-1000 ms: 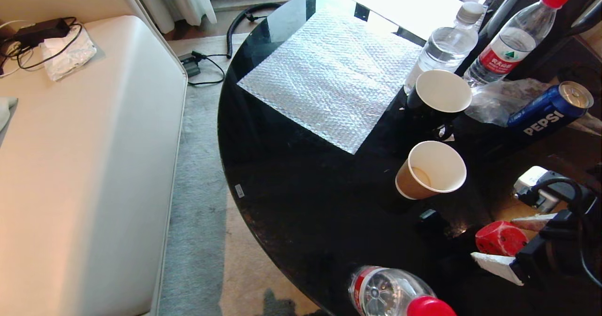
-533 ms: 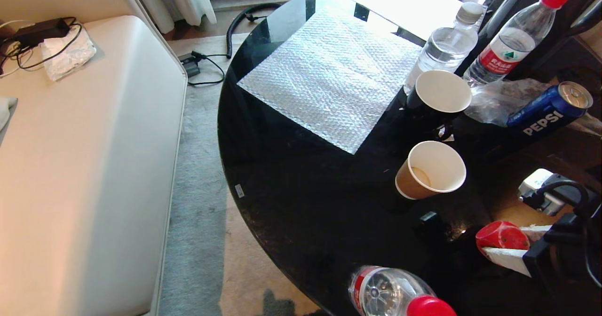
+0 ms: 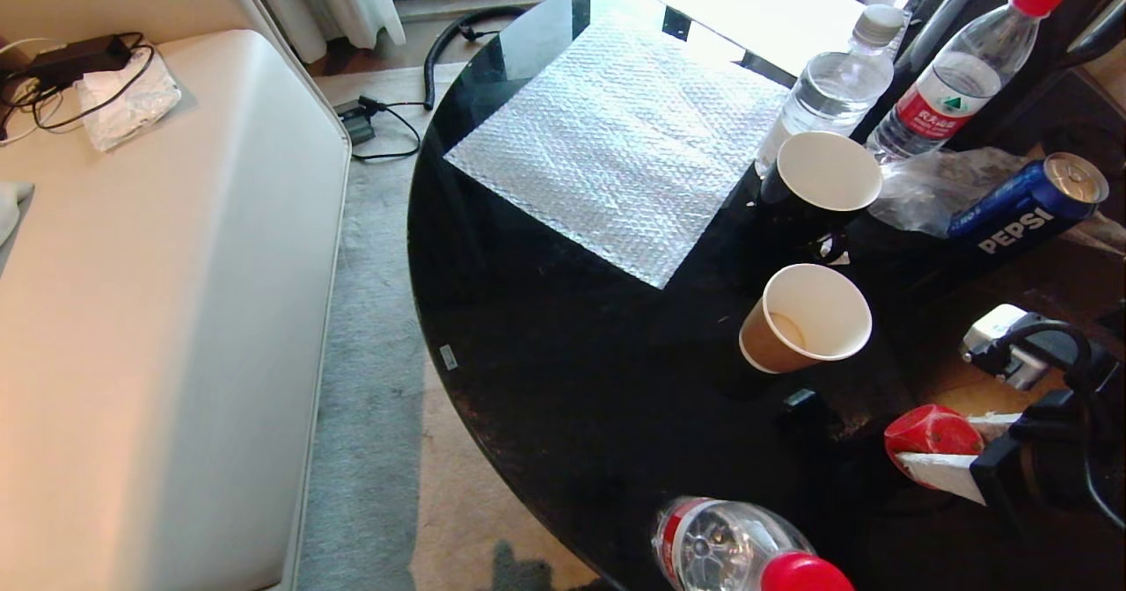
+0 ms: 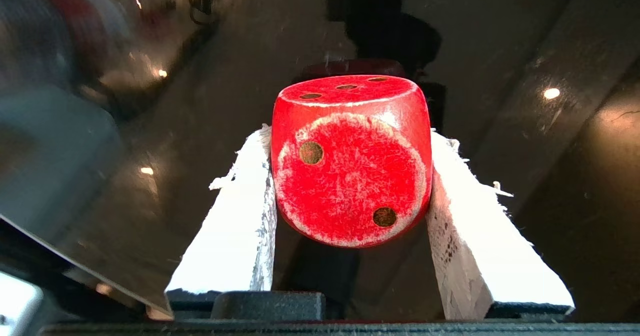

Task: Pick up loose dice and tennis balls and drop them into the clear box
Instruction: Pick up toys out of the box, then put the toys in the box

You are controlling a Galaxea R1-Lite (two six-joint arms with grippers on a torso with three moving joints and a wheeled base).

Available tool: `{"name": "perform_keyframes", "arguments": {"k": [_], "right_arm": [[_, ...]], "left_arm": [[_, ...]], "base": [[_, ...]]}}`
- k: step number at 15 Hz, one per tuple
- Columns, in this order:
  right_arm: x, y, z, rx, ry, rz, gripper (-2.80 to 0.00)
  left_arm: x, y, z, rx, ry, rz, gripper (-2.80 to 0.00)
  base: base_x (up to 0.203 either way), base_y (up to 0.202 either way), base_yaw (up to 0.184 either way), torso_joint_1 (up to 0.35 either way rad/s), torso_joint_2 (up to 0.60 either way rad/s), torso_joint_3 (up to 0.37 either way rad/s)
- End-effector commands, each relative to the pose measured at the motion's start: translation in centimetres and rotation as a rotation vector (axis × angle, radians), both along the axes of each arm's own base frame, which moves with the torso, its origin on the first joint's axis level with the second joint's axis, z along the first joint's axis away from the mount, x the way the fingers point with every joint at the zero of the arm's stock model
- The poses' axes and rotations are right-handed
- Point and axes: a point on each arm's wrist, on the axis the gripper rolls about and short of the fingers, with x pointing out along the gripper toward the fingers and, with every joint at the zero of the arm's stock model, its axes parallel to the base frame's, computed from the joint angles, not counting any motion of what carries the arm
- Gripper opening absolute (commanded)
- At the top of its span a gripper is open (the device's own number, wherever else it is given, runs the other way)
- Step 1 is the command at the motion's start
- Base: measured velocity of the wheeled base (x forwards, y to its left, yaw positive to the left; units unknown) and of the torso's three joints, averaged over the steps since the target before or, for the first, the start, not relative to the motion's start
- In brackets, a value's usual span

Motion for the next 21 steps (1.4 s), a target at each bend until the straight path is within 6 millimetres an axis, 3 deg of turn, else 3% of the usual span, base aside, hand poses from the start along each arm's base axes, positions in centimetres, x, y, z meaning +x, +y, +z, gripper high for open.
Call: {"name": "perform_keyframes", "arguments": {"k": [1,3,6,8,12,16,18,21], "right_arm": [[-2.3,-0.7,2.2,0.087,-0.111,-0.044,-2.8],[-4.2,-1.3,3.1,0.166,-0.159,-0.101,-2.8],[-5.2,-1.6,3.0,0.199,-0.169,-0.17,-2.8],[-7.8,-2.5,2.9,0.232,-0.244,-0.229,-2.8],[-13.8,-4.3,-1.3,0.231,-0.308,-0.346,-2.8],[-15.5,-4.7,-6.4,0.241,-0.259,-0.431,-2.8],[-16.1,-4.5,-7.3,0.302,-0.283,-0.401,-2.8],[-17.5,-4.5,-9.1,0.261,-0.343,-0.398,-2.8]], "left_arm": [[0.0,0.0,0.0,-0.001,0.0,0.001,-2.8],[0.0,0.0,-0.1,-0.001,0.003,0.001,-2.8],[0.0,0.0,0.0,-0.001,0.0,0.001,-2.8],[0.0,0.0,0.0,-0.001,0.0,0.001,-2.8],[0.0,0.0,0.0,-0.001,0.0,0.001,-2.8],[0.0,0.0,0.0,-0.001,0.0,0.001,-2.8],[0.0,0.0,0.0,-0.001,0.0,0.001,-2.8],[0.0,0.0,-0.1,-0.001,0.003,0.001,-2.8]], "base": [[0.0,0.0,0.0,0.0,0.0,0.0],[0.0,0.0,0.0,0.0,0.0,0.0],[0.0,0.0,0.0,0.0,0.0,0.0],[0.0,0.0,0.0,0.0,0.0,0.0],[0.0,0.0,0.0,0.0,0.0,0.0],[0.0,0.0,0.0,0.0,0.0,0.0],[0.0,0.0,0.0,0.0,0.0,0.0],[0.0,0.0,0.0,0.0,0.0,0.0]]}}
